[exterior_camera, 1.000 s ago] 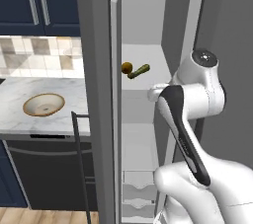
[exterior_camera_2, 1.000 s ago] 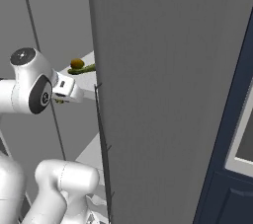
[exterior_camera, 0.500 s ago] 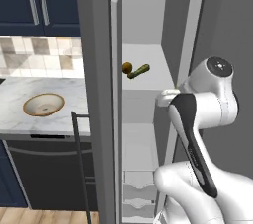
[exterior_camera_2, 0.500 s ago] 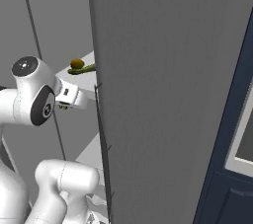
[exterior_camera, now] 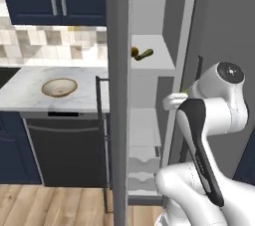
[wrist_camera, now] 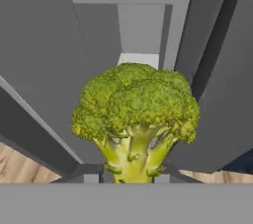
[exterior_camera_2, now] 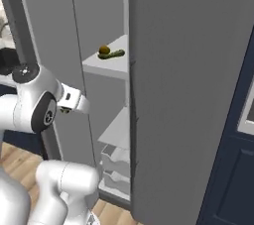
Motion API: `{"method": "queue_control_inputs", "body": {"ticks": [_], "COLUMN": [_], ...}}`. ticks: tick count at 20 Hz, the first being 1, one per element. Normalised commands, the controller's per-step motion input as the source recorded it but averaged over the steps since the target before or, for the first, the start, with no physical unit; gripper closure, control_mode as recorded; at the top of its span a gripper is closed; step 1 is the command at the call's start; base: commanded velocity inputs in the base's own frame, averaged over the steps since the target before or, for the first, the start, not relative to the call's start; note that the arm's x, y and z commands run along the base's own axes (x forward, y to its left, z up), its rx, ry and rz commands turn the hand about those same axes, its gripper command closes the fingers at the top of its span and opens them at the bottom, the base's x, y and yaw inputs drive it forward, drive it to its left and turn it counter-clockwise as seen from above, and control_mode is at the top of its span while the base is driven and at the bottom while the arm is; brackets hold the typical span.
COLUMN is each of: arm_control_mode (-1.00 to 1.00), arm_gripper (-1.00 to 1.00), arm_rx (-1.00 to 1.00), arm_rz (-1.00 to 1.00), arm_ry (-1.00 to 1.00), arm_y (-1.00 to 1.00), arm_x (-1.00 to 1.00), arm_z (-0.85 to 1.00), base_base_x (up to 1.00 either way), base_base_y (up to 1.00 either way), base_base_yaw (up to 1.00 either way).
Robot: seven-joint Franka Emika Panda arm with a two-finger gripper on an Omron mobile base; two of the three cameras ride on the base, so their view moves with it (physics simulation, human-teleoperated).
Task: Take the squash, broccoli, and lemon from the freezer and place them in the bowl on the counter.
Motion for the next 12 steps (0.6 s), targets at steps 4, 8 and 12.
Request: {"method": "queue_control_inputs", "body": {"ticks": [4,8,12], "arm_control_mode": [1.00,1.00,1.00], "arm_gripper": [1.00,1.00,1.00], "arm_rx": [0.00,0.00,0.00], "arm_rz": [0.00,0.00,0.00], "arm_ry": [0.00,0.00,0.00], "arm_y": [0.00,0.00,0.00], "arm_x": [0.00,0.00,0.00], "arm_z": [0.00,0.00,0.00], "base_base_x": [-0.88,-0.20,0.24], "base_base_y": [1.00,1.00,1.00], "base_base_yaw": [0.00,-0.06,-0.17]}}
